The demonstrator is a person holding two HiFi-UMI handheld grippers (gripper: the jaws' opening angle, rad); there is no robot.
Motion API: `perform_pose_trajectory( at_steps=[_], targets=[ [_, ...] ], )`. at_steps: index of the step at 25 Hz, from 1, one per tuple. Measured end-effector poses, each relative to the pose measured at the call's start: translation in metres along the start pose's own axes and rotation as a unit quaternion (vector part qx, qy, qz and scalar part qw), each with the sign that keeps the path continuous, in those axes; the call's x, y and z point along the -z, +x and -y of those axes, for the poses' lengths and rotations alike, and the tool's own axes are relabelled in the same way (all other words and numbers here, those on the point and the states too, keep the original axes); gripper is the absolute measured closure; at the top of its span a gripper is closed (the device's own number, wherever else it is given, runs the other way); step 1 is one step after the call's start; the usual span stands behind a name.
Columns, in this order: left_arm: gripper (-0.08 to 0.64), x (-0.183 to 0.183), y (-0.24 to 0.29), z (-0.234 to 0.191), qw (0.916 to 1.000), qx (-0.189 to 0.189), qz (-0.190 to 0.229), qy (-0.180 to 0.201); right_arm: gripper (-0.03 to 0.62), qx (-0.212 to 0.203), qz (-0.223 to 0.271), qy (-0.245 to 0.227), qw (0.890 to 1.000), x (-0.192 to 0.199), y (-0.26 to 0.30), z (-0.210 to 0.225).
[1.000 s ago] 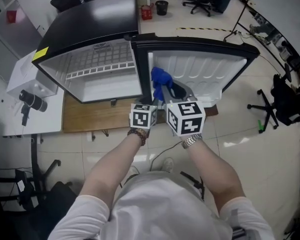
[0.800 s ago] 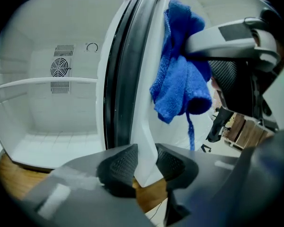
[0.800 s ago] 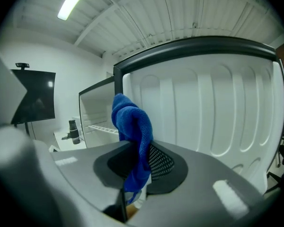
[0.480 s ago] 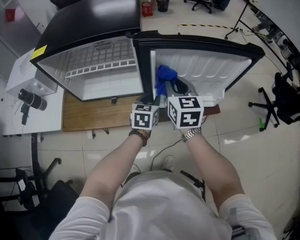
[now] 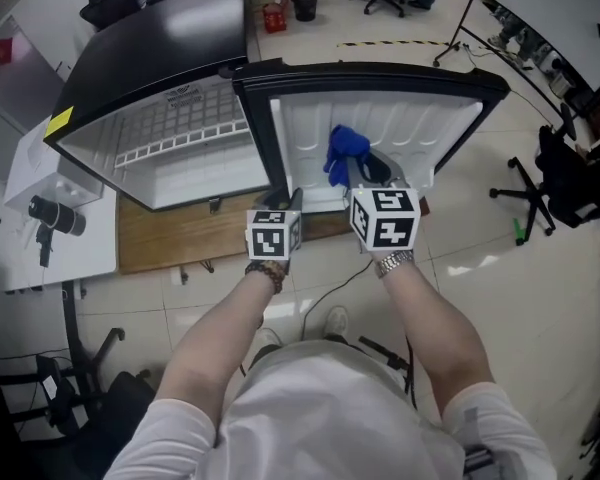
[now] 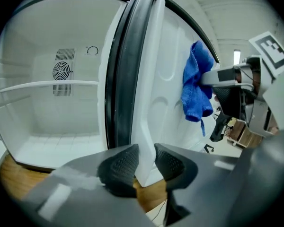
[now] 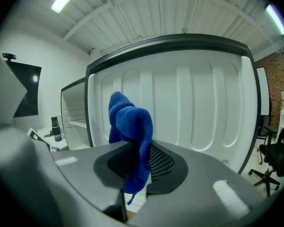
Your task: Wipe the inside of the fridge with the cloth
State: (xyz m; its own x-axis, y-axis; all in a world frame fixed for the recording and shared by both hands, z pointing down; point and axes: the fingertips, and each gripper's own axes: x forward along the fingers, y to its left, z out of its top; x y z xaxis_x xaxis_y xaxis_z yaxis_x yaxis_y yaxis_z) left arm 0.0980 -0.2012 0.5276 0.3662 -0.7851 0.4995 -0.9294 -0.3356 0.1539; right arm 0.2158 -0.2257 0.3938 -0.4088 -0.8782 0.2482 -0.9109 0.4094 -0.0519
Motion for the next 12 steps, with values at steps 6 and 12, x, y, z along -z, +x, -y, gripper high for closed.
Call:
perform_pose_trajectory(
  at_steps=[6,12],
  targets=[
    [0.448,-0.003,-0.003,0.001,1.0,-0.004,0.003,0.006,0.535,0.036,0.001,0.0,0.999,0.003,-0.017,0.039],
    [0.449,-0.002,-0.003,-0.001,0.9999,-0.01,0.0,0.011,0.535,0.087,0.003,0.008,0.996,0.003,-0.037,0.092]
  ],
)
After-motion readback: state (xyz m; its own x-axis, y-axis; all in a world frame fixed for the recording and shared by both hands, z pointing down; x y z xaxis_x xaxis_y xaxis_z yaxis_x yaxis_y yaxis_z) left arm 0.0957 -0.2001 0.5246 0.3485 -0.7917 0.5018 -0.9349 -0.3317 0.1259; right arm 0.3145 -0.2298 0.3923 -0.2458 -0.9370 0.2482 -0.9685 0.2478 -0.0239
